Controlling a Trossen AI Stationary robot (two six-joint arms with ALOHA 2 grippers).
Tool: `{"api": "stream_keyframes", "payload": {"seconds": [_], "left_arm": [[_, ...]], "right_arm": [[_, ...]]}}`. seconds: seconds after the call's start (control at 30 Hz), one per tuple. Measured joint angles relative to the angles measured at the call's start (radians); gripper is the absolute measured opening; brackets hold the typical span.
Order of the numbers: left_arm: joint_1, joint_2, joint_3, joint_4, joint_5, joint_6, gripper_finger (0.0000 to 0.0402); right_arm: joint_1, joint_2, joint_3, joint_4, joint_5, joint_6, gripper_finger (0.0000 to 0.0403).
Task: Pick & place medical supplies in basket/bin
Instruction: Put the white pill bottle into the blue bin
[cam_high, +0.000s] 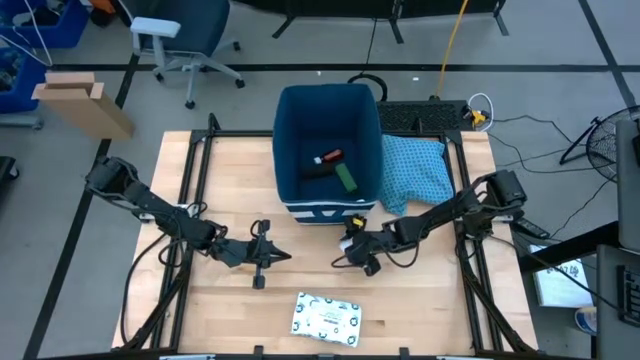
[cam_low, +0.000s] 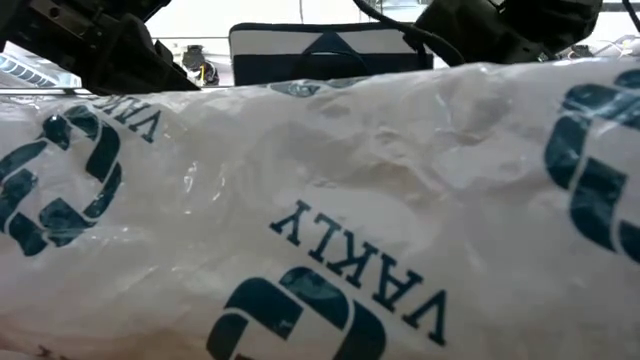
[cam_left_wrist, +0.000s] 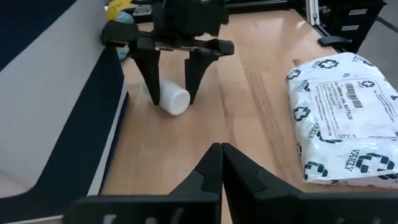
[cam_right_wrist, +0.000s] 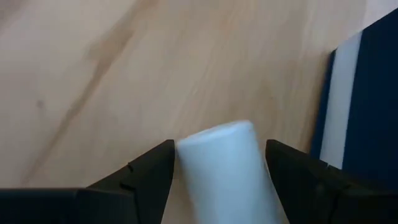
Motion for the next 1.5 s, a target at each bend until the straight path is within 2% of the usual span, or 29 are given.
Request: {"api": "stream_keyframes", "payload": {"seconds": [0.17,0.27,0.43,0.6,0.8,0.9,1.1,1.27,1.5], "left_arm": [[0.001,0.000,0.000,0.002,0.009,0.031,0.0018],[0.001,0.000,0.000,0.010,0.015,0.070,0.0015],[0.001,0.000,0.000,0.028,0.017,0.105,0.0004],[0.008,0.000,0.000,0.029,0.017,0.113,0.0008],[0.017,0.000,0.000,0.030,0.017,0.105,0.0019],[0.016,0.000,0.000,0.030,0.017,0.105,0.0013],[0.016,0.000,0.001,0.047,0.017,0.109,0.0003],[0.016,0.000,0.001,0.049,0.017,0.109,0.0017],[0.016,0.000,0.001,0.048,0.017,0.110,0.0025]], "right_arm": [[-0.003,-0.001,0.002,0.007,0.031,-0.015,0.0242],[-0.003,0.000,0.001,-0.028,0.000,-0.013,0.0231],[-0.003,-0.001,0.001,-0.087,-0.006,0.112,0.0209],[-0.004,-0.002,-0.032,-0.060,-0.041,0.247,0.0198],[-0.003,-0.004,-0.068,-0.032,-0.056,0.276,0.0168],[0.013,-0.024,-0.068,-0.009,-0.068,0.262,0.0168],[0.036,-0.117,-0.027,-0.040,-0.074,0.209,0.0171],[0.056,-0.223,0.009,-0.034,-0.088,0.177,0.0168],[0.098,-0.441,0.014,-0.044,-0.102,0.204,0.0168]]}}
